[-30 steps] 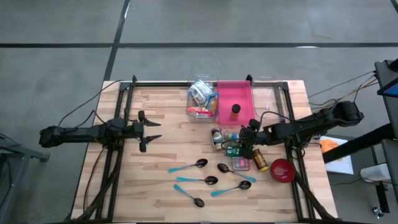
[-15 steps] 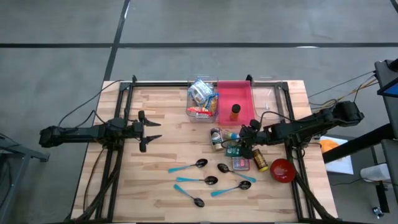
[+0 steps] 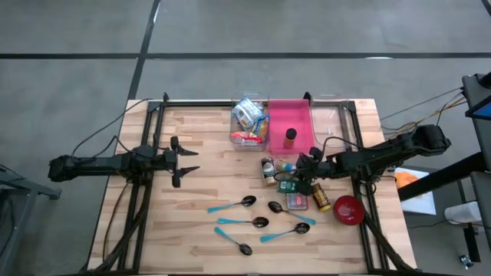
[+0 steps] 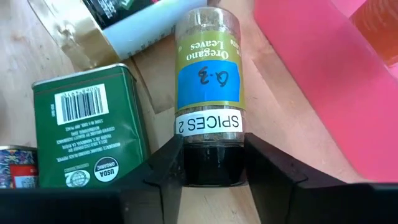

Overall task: Pick & Place Food Item
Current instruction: Put the green spice bottle into the pink bin

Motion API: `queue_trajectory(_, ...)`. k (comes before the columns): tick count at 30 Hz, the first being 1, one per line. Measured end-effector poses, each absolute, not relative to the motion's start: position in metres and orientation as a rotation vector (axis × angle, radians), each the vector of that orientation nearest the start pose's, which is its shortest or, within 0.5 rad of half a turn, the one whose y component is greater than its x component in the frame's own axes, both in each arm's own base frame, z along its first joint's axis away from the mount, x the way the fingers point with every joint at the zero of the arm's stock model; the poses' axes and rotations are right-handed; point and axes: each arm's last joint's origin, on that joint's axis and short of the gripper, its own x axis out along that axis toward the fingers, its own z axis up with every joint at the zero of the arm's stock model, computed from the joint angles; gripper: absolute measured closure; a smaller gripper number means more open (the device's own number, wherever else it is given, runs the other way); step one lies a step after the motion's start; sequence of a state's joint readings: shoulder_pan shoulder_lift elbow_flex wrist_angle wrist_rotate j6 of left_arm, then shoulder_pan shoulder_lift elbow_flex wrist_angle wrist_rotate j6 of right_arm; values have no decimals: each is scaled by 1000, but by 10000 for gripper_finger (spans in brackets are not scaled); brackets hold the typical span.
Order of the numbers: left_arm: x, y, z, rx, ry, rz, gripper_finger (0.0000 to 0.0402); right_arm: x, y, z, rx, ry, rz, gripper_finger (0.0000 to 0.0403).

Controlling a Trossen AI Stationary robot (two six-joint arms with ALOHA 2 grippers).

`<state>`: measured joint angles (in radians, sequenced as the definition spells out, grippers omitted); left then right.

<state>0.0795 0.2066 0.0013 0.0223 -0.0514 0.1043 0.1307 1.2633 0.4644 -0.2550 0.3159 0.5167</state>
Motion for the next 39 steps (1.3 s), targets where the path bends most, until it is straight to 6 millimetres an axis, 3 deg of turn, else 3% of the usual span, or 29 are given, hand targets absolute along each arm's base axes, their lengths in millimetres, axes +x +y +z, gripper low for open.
queue_trajectory(16, 108, 10, 149, 101, 189, 121, 158, 200, 17, 138, 240, 953, -426, 260)
queue_trajectory(39, 108, 10, 149, 99, 190, 122, 158, 199, 17, 134, 239, 948, -436, 110)
